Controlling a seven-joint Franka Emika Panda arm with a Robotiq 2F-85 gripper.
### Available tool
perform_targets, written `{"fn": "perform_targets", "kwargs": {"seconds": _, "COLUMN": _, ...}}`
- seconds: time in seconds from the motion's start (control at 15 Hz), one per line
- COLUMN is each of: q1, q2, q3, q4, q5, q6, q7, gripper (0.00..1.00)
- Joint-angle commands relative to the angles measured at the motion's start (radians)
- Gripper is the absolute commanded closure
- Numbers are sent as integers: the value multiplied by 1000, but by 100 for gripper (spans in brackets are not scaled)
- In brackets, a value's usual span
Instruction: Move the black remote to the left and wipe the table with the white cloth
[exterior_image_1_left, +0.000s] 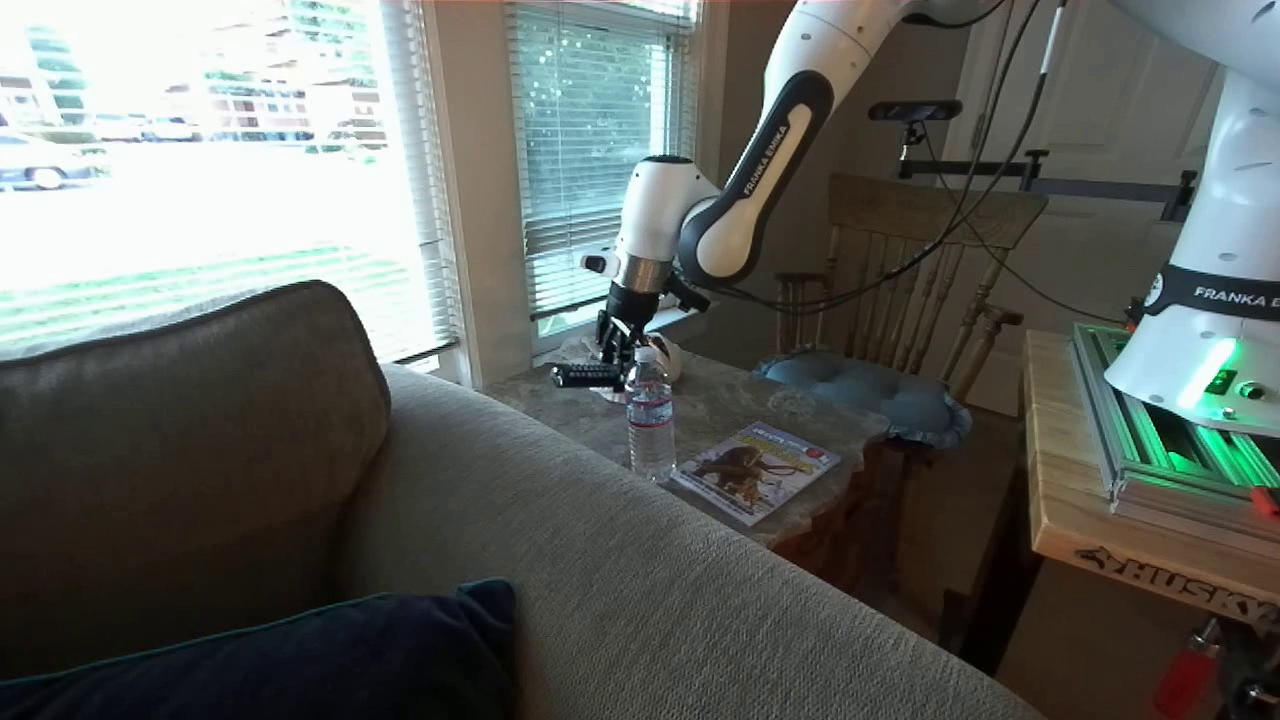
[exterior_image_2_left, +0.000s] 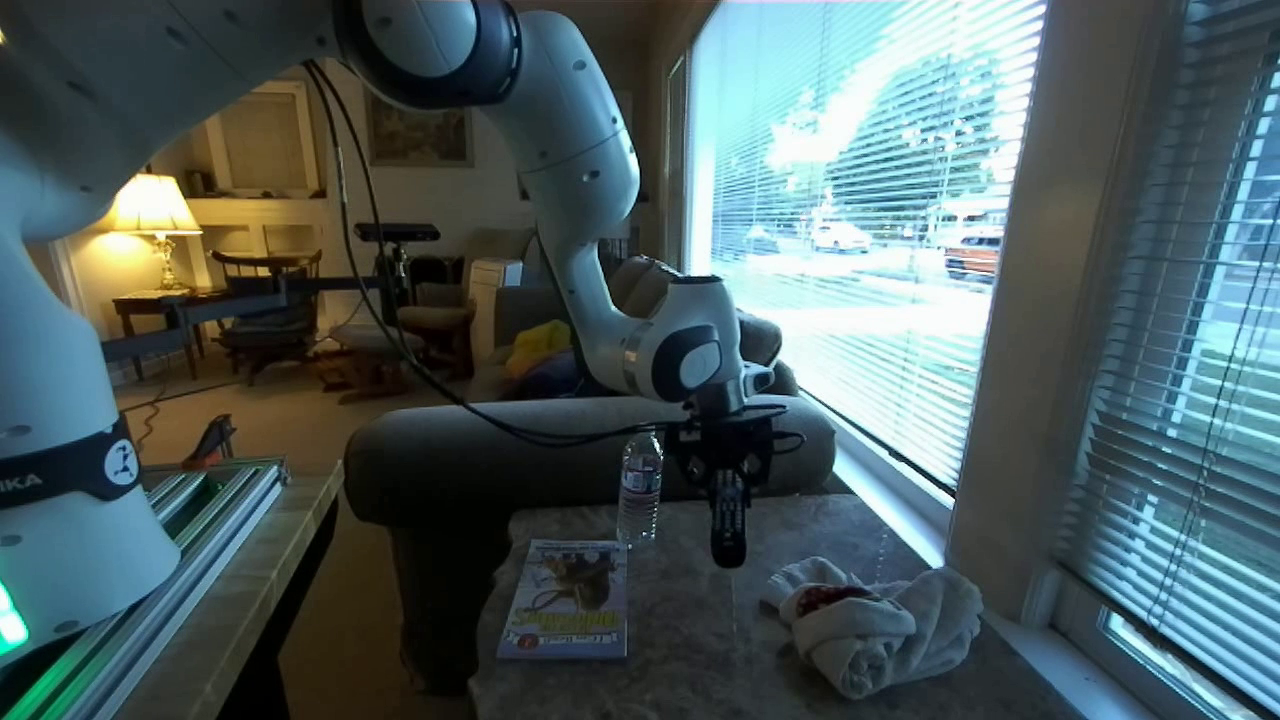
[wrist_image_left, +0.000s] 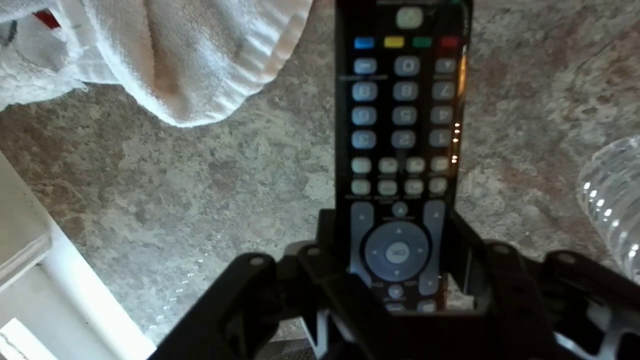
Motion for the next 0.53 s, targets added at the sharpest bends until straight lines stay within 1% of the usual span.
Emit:
{"fn": "perform_targets", "kwargs": {"seconds": 0.0, "q1": 100, "q2": 15, "q3": -85, "q4": 70, "q5": 53, "q6": -60, "q7": 182, "gripper": 72}}
{"fn": "perform_targets", "kwargs": {"seconds": 0.2, "q1": 166, "q2": 40, "q3": -124, "q4": 147, "q5": 98, "q6": -157, "q7": 334, "gripper": 72}}
{"fn": "perform_targets", "kwargs": {"seconds": 0.47, "q1": 225, "q2": 91, "q3": -136, "q4": 269, "q5": 173, "q6": -307, "q7": 514, "gripper": 72}}
